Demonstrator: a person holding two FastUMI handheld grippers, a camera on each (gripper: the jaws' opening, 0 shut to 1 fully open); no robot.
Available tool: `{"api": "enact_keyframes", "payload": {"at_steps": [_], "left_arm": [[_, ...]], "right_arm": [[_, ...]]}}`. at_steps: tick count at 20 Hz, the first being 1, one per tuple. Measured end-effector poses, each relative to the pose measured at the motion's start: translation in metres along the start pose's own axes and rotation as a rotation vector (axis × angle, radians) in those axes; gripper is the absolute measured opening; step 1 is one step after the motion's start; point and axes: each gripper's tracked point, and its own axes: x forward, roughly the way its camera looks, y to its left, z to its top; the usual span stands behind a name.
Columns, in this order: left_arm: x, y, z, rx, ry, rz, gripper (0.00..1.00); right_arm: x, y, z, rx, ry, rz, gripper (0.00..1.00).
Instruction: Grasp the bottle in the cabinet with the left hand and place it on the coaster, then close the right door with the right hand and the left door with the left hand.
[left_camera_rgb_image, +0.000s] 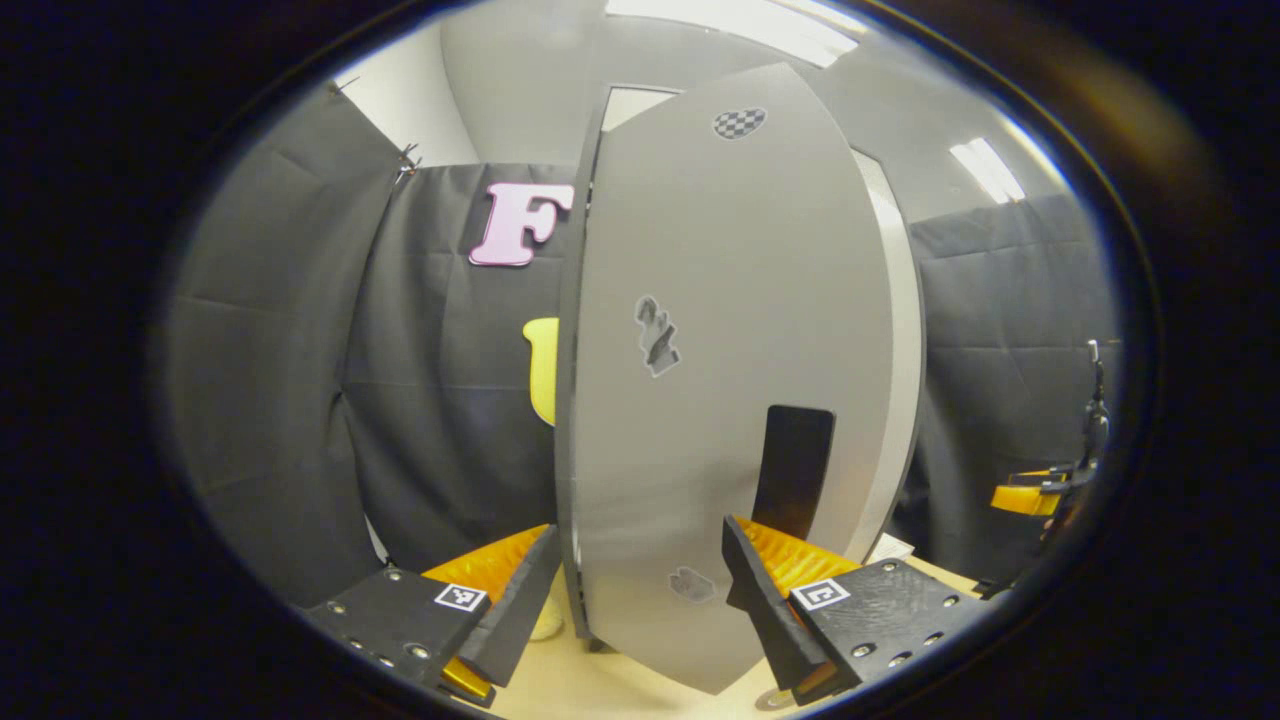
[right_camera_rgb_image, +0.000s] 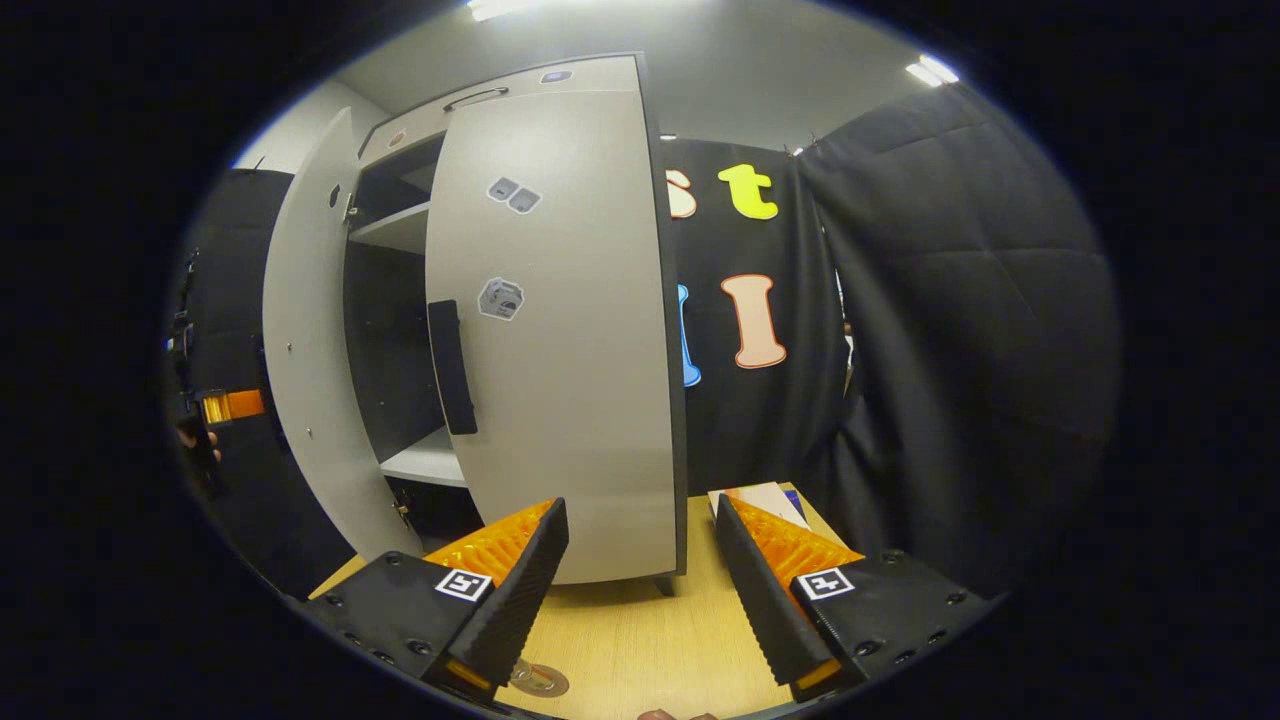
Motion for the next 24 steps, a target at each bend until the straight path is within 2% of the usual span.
{"api": "enact_keyframes", "payload": {"at_steps": [3,4,6,7,10,11,13,15,16,19,24], "left_arm": [[0.020,-0.033,0.004,-0.025,-0.019,0.013,0.94],[0.023,-0.037,0.005,-0.023,-0.027,0.033,0.94],[0.019,-0.045,0.009,-0.011,-0.045,0.054,0.94],[0.013,-0.052,0.014,0.001,-0.055,0.058,0.94],[-0.012,-0.064,0.020,0.035,-0.066,0.094,0.94],[-0.020,-0.068,0.020,0.031,-0.066,0.099,0.94],[-0.043,-0.075,0.019,0.013,-0.081,0.110,0.94],[-0.068,-0.080,0.019,0.003,-0.102,0.122,0.94],[-0.079,-0.079,0.019,0.002,-0.111,0.137,0.94],[-0.103,-0.072,0.017,0.004,-0.122,0.183,0.94],[-0.137,-0.054,0.022,-0.003,-0.142,0.202,0.94]], "right_arm": [[0.007,-0.011,0.009,0.007,-0.005,0.019,0.92],[0.011,-0.014,0.011,0.007,-0.007,0.030,0.95],[0.014,-0.018,0.015,-0.001,-0.010,0.047,0.92],[0.017,-0.020,0.016,-0.008,-0.011,0.053,0.95],[0.025,-0.024,0.018,-0.023,0.001,0.079,0.92],[0.027,-0.025,0.018,-0.029,-0.001,0.086,0.95],[0.028,-0.029,0.020,-0.043,-0.014,0.096,0.96],[0.030,-0.030,0.025,-0.042,-0.038,0.118,0.92],[0.030,-0.029,0.027,-0.042,-0.047,0.129,0.95],[0.029,-0.030,0.038,-0.041,-0.085,0.133,0.95],[0.017,-0.024,0.045,-0.042,-0.115,0.117,0.92]]}}
